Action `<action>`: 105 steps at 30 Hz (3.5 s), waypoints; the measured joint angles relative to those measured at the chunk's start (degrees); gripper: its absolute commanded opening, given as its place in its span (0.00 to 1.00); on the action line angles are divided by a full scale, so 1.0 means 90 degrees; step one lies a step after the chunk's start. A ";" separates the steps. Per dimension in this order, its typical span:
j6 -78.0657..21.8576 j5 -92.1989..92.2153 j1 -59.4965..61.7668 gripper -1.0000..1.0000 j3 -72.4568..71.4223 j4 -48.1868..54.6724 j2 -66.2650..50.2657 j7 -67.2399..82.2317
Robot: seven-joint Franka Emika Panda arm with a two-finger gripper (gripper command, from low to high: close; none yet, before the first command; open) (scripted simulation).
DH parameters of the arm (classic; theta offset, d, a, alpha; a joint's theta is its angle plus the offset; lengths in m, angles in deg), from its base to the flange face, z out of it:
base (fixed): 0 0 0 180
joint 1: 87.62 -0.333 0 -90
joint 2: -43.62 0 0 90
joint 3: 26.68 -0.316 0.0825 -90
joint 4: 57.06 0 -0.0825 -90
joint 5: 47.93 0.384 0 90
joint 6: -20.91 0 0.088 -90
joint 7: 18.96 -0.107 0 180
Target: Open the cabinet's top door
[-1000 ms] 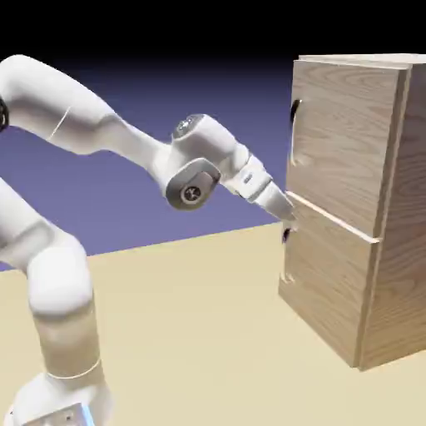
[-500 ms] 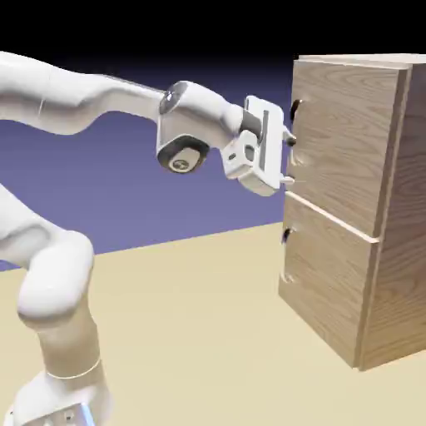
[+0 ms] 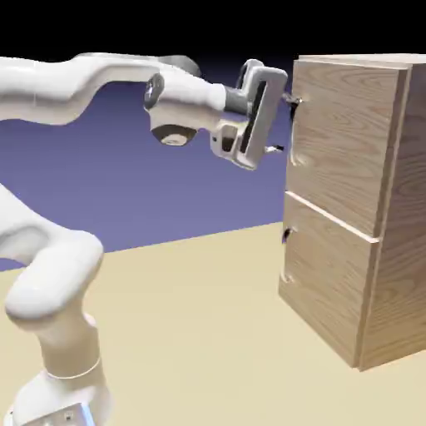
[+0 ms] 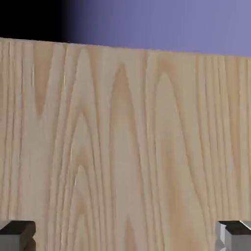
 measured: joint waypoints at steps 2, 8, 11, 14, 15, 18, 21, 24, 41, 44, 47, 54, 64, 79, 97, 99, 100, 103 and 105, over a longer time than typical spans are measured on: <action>-0.0006 0.0554 0.0205 1.00 -0.0228 0.0122 0.0080 -0.0229; -0.0025 0.2215 0.0818 1.00 -0.0914 0.0488 0.0321 -0.0916; -0.0035 0.3046 0.1125 1.00 -0.1256 0.0671 0.0442 -0.1260; -0.0044 0.3877 0.1432 1.00 -0.1599 0.0854 0.0563 -0.1603; -0.0047 0.4154 0.1535 1.00 -0.1713 0.0915 0.0603 -0.1718; -0.0057 0.4984 0.1841 1.00 -0.2056 0.1098 0.0723 -0.2062; -0.0066 0.5815 0.2148 1.00 -0.2398 0.1281 0.0844 -0.2405; -0.0075 0.6646 0.2455 1.00 -0.2741 0.1464 0.0964 -0.2749; -0.0480 0.8550 0.3791 0.00 -0.3837 0.2358 0.0686 -0.3067; -0.0807 0.8552 0.3099 0.00 -0.3364 0.1900 0.0298 -0.2533; -0.1031 0.8549 0.2407 0.00 -0.2846 0.1548 -0.0093 -0.1988; -0.1331 0.8432 0.0792 0.00 -0.1500 0.0963 -0.0782 -0.0970; -0.2536 0.5896 -0.1299 0.00 0.0692 -0.0584 -0.0246 -0.2350; -0.5361 0.1757 -0.2078 0.00 0.3697 -0.2044 0.0856 -0.3933; -1.0239 -0.2354 -0.2197 0.00 0.7499 -0.0312 -0.1172 -0.3704; -1.0793 -0.2597 -0.2348 0.00 0.7854 0.0091 -0.1589 -0.3578; -1.1070 -0.2700 -0.2427 0.00 0.8025 0.0299 -0.1804 -0.3509; -1.1901 -0.2937 -0.2664 0.00 0.8508 0.0941 -0.2475 -0.3278; -1.2449 -0.3039 -0.2802 0.00 0.8797 0.1371 -0.2936 -0.3105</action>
